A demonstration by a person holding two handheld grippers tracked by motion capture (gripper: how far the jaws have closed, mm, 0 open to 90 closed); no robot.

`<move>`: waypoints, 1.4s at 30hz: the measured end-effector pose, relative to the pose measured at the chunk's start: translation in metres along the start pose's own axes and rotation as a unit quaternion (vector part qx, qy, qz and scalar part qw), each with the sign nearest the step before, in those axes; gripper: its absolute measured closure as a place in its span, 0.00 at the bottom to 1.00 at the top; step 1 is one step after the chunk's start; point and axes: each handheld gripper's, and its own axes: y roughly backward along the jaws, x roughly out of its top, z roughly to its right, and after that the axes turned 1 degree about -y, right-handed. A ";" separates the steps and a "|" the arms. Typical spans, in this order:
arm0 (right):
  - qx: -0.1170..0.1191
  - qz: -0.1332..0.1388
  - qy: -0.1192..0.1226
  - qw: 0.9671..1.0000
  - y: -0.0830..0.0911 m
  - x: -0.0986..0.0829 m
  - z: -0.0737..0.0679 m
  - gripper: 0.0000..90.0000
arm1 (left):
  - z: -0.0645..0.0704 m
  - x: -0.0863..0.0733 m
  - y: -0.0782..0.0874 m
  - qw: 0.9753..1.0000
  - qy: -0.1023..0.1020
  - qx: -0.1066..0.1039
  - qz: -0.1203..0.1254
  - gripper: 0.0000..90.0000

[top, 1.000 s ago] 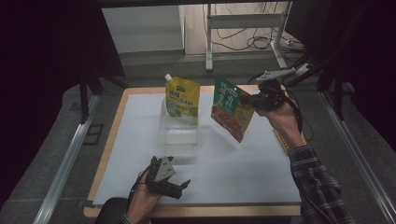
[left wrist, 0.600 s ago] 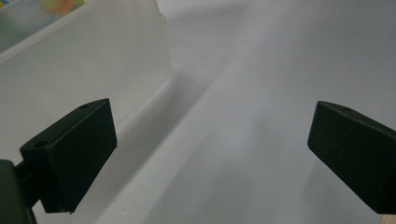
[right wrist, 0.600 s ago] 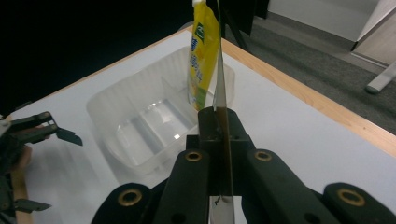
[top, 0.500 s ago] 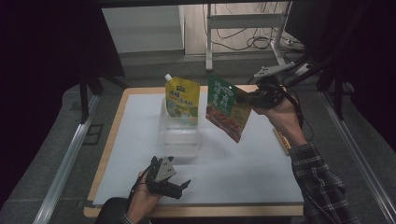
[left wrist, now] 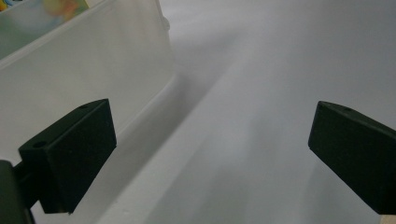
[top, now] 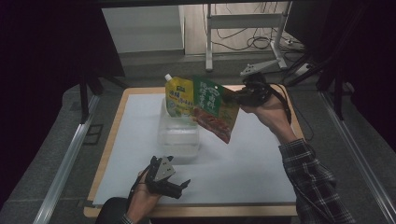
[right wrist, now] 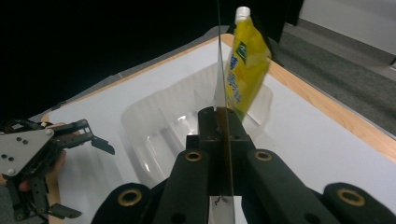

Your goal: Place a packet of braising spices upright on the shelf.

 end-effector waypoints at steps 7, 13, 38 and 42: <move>0.018 0.001 0.004 1.000 -0.021 0.009 -0.004 0.99 | -0.005 -0.001 0.003 0.999 0.025 -0.014 0.022 0.00; 0.028 -0.002 0.008 1.000 -0.040 0.016 -0.006 0.99 | -0.007 -0.002 0.004 0.999 0.032 -0.017 0.026 0.00; 0.039 0.000 0.021 0.999 -0.096 0.042 -0.014 0.99 | -0.007 -0.003 0.002 0.999 0.032 -0.026 0.015 0.00; 0.037 -0.002 0.026 0.999 -0.103 0.046 -0.015 0.99 | -0.007 -0.003 0.002 0.999 0.032 -0.026 0.014 0.00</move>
